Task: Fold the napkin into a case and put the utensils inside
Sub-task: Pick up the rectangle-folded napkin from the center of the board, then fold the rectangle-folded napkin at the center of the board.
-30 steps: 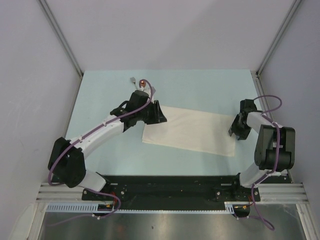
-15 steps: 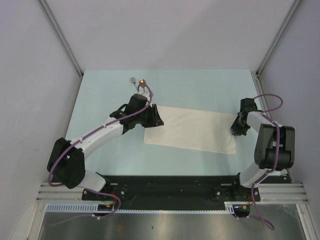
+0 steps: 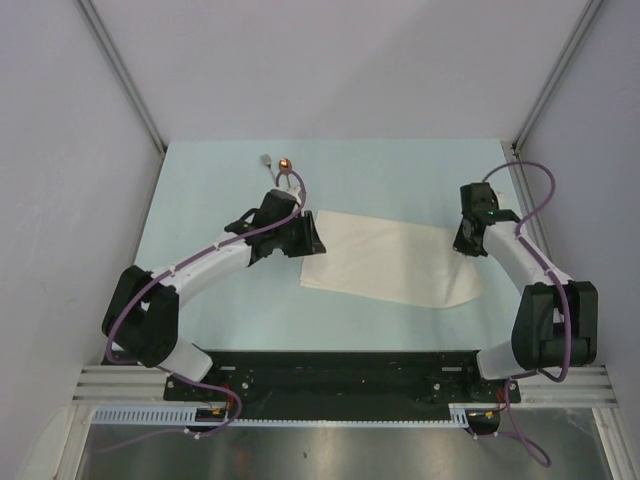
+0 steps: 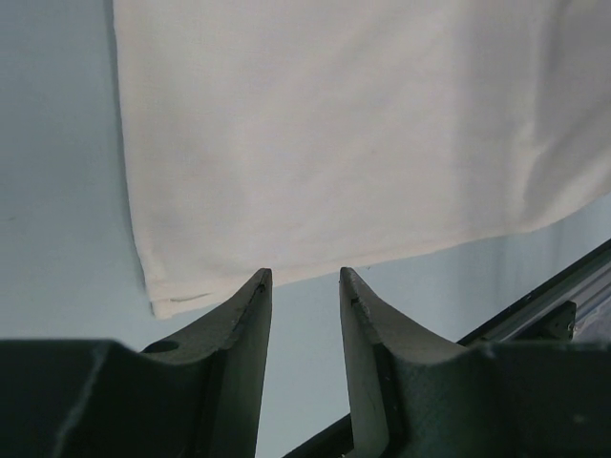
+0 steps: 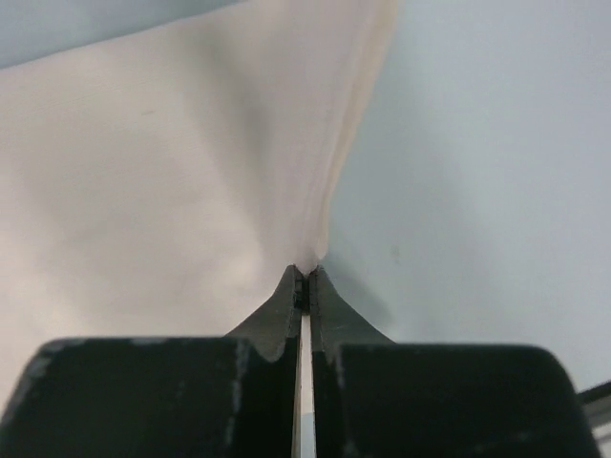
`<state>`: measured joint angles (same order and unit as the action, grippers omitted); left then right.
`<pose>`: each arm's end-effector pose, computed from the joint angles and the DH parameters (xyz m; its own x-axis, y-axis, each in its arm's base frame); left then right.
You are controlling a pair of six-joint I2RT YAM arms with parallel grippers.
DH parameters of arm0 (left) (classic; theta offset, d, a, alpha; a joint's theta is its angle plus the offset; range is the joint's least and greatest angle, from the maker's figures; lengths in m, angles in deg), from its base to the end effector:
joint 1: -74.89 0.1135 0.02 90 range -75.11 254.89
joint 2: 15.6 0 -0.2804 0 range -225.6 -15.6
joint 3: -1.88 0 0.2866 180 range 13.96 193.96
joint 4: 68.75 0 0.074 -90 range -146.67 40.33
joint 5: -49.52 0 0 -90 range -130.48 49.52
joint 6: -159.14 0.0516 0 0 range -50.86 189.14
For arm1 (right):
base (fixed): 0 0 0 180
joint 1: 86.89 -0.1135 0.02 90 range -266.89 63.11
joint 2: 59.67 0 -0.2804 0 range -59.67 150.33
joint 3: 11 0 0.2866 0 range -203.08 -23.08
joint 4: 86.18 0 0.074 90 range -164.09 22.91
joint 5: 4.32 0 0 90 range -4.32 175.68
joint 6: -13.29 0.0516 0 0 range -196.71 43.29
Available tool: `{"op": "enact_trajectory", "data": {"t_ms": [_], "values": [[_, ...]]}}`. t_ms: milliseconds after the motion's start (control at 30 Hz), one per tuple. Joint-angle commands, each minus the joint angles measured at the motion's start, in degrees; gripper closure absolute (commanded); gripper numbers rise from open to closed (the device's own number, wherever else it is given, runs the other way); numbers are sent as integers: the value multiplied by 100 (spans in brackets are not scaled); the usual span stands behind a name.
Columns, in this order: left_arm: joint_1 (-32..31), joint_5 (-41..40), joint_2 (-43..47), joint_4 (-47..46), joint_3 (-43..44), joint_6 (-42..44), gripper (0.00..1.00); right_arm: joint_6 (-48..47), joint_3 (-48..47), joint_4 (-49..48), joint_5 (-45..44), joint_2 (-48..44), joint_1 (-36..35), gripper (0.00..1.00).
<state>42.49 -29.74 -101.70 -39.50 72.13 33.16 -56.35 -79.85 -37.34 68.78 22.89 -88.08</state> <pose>0.3027 -0.2035 0.2266 -0.8585 -0.1388 -0.4937 0.1645 0.8372 -0.5215 0.3192 -0.0084 0.2141 -0.7921 0.3165 -0.5219 0.4157 0.9059 -0.0815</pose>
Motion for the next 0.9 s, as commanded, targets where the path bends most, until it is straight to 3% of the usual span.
{"op": "enact_trajectory", "data": {"t_ms": [0, 233, 333, 567, 867], "values": [[76, 25, 208, -135, -52, -14, 61, -41, -553, 157, -121, 93, -1177, 100], [261, -37, 480, -65, -201, -22, 61, 618, -1704, -36, 521, 1513, -2805, 100], [313, -63, 603, -56, -306, -14, 61, 881, -2267, -115, 802, 1972, -3158, 100], [428, -152, 797, -38, -552, 4, 61, 1365, -2830, -484, 1294, 2755, -3475, 100], [498, -195, 683, -188, -772, -58, 61, 1892, -2804, -915, 1786, 2897, -3581, 100]]}}
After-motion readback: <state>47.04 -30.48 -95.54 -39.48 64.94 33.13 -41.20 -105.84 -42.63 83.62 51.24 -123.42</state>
